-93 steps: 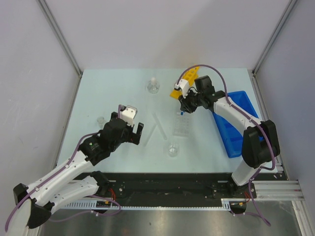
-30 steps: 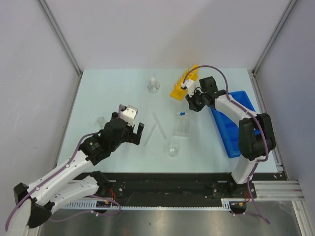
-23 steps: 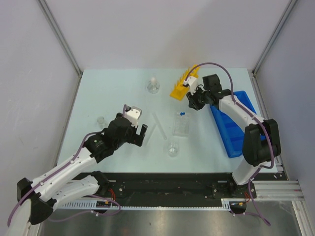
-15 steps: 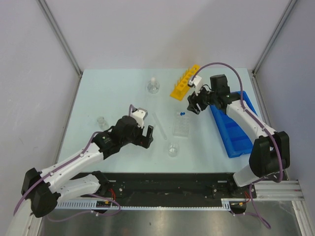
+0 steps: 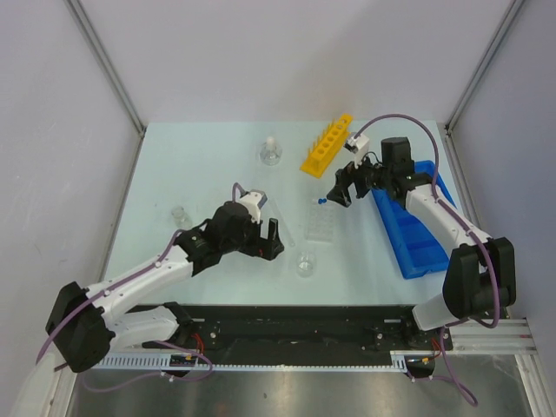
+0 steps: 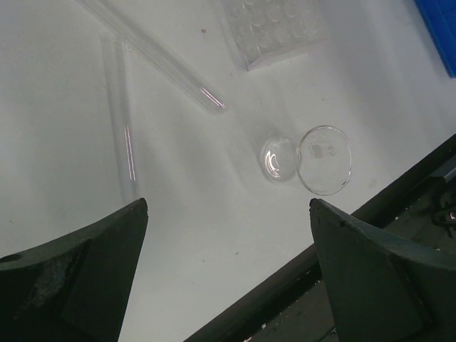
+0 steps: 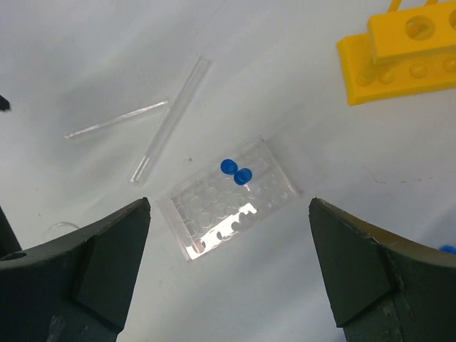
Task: Organize the chemistry lab equipment
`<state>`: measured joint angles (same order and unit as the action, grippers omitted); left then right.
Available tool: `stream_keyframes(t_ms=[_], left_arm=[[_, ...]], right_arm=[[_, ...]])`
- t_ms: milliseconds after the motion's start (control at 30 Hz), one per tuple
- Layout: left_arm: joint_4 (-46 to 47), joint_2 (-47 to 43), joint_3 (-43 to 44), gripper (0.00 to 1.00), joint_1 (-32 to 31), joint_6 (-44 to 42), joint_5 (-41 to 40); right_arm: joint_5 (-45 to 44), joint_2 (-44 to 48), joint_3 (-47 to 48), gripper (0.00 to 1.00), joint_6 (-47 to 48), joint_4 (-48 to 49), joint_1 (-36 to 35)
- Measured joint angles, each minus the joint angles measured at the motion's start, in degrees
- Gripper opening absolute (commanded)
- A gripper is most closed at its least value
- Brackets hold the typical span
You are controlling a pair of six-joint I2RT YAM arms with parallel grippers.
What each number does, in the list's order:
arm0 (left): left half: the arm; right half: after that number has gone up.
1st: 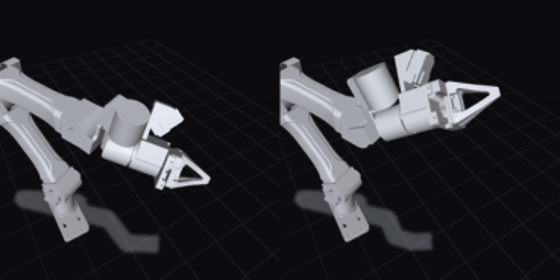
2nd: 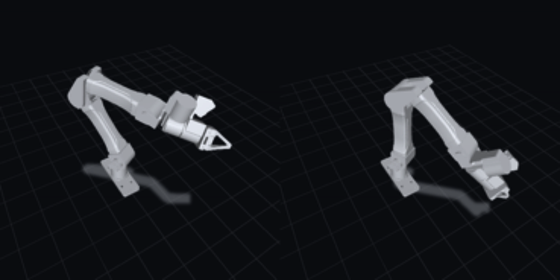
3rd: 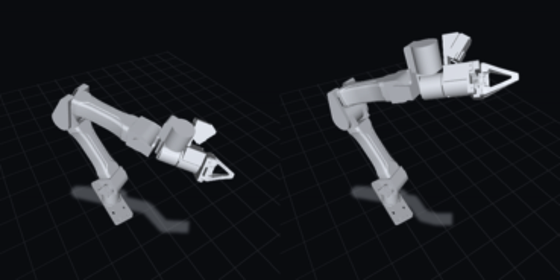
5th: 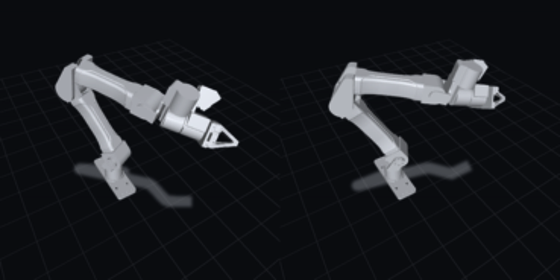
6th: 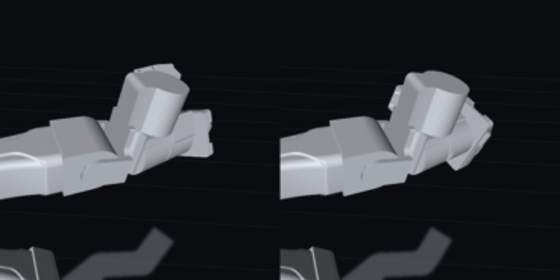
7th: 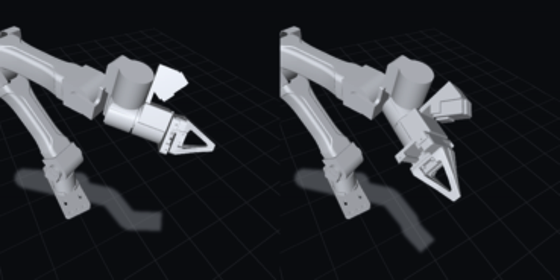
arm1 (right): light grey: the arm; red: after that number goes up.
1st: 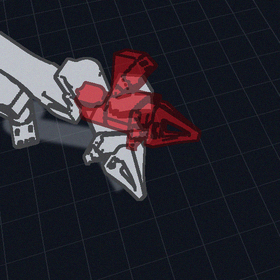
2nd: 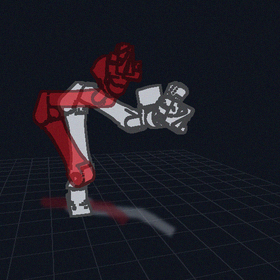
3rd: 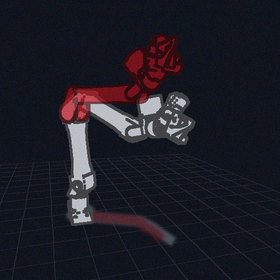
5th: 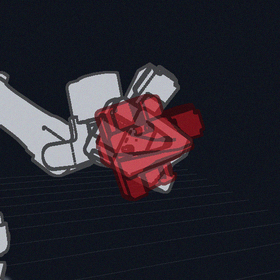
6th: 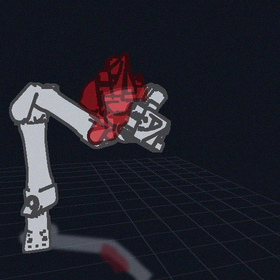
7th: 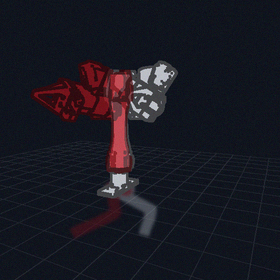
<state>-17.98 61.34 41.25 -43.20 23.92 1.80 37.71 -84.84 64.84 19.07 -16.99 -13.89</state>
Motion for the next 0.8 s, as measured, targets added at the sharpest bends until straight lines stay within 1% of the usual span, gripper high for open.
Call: stream_keyframes(t_ms=[167,300,500,667,800], left_arm=[[0.7,4.0,0.8,1.00,0.3,2.0,1.4],[0.7,4.5,2.0,1.00,0.3,2.2,1.4],[0.9,4.8,3.4,1.00,0.6,2.1,1.2],[-1.2,3.7,3.6,1.00,1.0,1.4,-0.4],[-4.8,-0.7,3.8,1.00,1.9,0.0,-3.1]], right_arm=[[0.3,-0.4,0.0,1.00,-6.2,1.0,0.2],[-0.2,-2.4,0.0,1.00,-9.5,-0.4,0.2],[-5.0,-4.4,-0.5,1.00,-14.2,-3.3,-1.0],[-13.0,-4.4,-1.6,1.00,-18.8,-2.8,-7.3],[-20.7,-4.4,-4.0,1.00,-23.3,-1.6,-12.7]])
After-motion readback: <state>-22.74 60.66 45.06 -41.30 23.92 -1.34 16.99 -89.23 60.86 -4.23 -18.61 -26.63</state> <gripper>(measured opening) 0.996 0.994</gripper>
